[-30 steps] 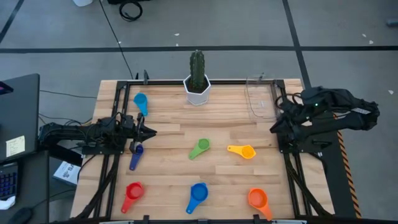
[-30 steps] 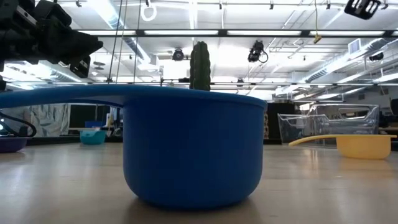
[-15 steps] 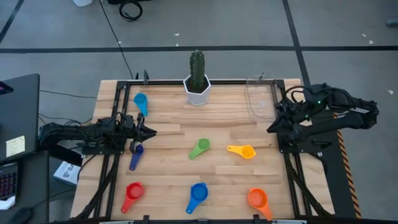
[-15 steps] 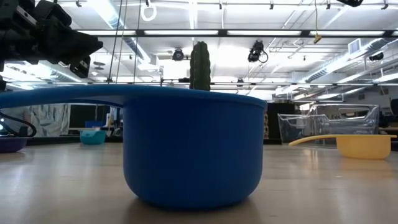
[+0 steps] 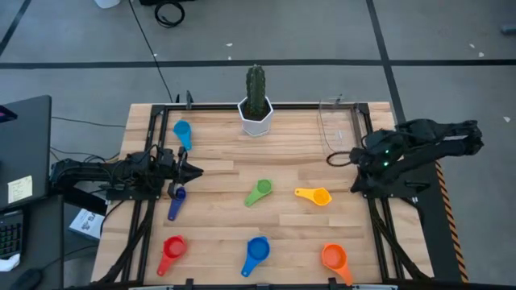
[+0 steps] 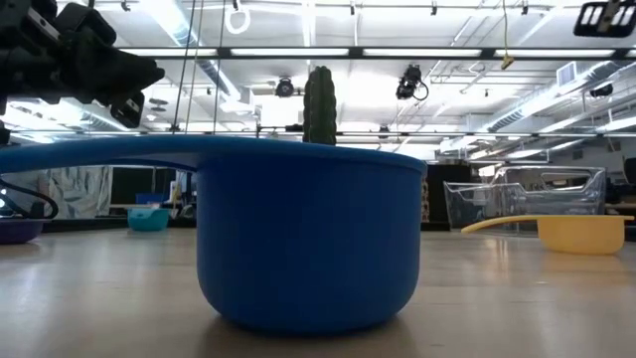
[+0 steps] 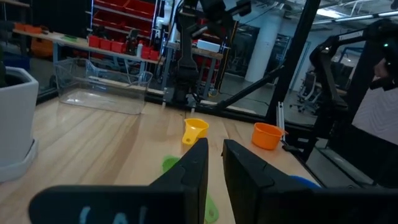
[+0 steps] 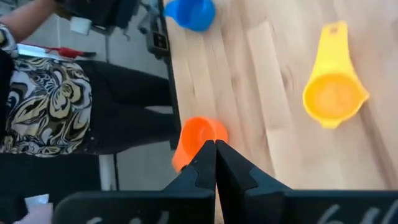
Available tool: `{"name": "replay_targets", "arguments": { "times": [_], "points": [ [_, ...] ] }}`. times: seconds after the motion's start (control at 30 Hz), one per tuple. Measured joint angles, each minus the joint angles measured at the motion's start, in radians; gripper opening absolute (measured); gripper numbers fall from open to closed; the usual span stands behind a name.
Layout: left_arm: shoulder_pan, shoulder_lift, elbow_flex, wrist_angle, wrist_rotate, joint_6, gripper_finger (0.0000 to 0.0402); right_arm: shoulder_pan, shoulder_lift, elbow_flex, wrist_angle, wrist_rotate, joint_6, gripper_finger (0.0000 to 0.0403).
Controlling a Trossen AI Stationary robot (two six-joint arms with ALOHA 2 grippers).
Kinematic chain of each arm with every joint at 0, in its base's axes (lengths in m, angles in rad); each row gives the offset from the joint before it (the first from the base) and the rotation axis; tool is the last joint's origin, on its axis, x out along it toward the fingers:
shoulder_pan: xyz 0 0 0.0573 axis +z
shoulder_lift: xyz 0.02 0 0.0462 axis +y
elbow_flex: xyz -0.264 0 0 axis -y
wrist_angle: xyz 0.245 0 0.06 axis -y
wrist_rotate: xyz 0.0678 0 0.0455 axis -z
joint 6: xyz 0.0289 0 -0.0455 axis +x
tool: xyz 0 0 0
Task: Nest measuring cups in basket
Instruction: Adjust the orange measuring cup
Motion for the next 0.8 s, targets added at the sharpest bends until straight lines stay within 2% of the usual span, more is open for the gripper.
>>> {"name": "replay_targets", "arguments": {
  "times": [0.23,0.43,0.8],
  "points": [
    [0.000,0.000,0.000,-0.019,0.000,0.000,0.0055,0.033,0.080,0.000,-0.010,-0.001,0.122,0.0033],
    [0.000,0.000,0.000,-0.049,0.000,0.001,0.0055,0.082,0.160,0.000,-0.049,0.000,0.157,0.0066],
    [0.000,0.000,0.000,-0.114,0.000,0.001,0.0055,0.264,0.351,0.000,-0.057,0.054,0.172,0.0106]
  ]
}}
